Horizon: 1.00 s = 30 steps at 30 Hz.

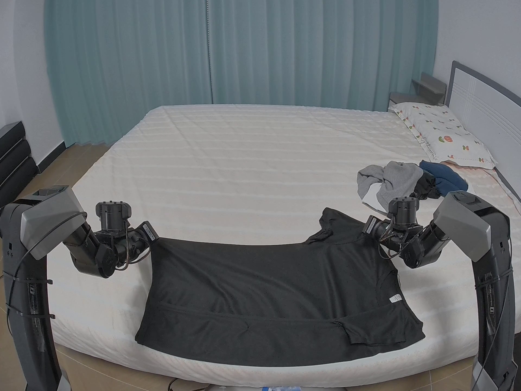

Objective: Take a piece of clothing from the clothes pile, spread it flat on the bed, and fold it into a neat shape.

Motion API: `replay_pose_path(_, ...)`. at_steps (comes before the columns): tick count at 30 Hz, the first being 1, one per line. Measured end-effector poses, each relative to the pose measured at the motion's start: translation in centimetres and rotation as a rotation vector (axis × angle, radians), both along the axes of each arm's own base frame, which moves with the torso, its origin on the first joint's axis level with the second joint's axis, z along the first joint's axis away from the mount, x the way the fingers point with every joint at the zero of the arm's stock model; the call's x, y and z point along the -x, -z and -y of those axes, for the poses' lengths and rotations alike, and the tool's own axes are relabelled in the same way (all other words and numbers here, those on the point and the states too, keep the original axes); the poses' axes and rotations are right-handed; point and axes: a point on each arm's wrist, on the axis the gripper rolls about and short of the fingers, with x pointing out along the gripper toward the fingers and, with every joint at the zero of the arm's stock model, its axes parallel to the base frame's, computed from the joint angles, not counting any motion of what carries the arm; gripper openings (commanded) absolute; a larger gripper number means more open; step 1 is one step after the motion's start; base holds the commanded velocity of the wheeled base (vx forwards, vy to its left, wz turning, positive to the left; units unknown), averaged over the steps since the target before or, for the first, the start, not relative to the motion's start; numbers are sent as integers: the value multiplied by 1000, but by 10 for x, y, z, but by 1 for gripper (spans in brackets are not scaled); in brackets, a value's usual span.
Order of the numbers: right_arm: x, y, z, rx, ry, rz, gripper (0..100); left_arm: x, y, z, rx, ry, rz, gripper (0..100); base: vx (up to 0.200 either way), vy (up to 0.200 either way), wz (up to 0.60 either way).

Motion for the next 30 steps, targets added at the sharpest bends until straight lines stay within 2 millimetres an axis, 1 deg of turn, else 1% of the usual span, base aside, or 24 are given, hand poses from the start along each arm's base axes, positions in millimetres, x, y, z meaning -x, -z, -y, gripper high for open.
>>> replay_pose_path(7,4,-17,6,-31,9,82,0,0,-7,-5,-4,-10,16,0,0,0,0)
replay_pose_path(13,16,-29,11,-63,-6,102,0,2,-17,-11,-2,-22,33,0,0,0,0)
replay_pose_path(19,21,-43,15,-99,11,148,0,3,-21,-12,-3,-24,42,0,0,0,0)
replay_pose_path(26,26,-49,17,-104,18,152,0,1,-23,-12,-2,-25,58,0,0,0,0)
replay_pose_path(30,32,-48,19,-103,20,136,0,1,-24,-11,-3,-23,59,0,0,0,0)
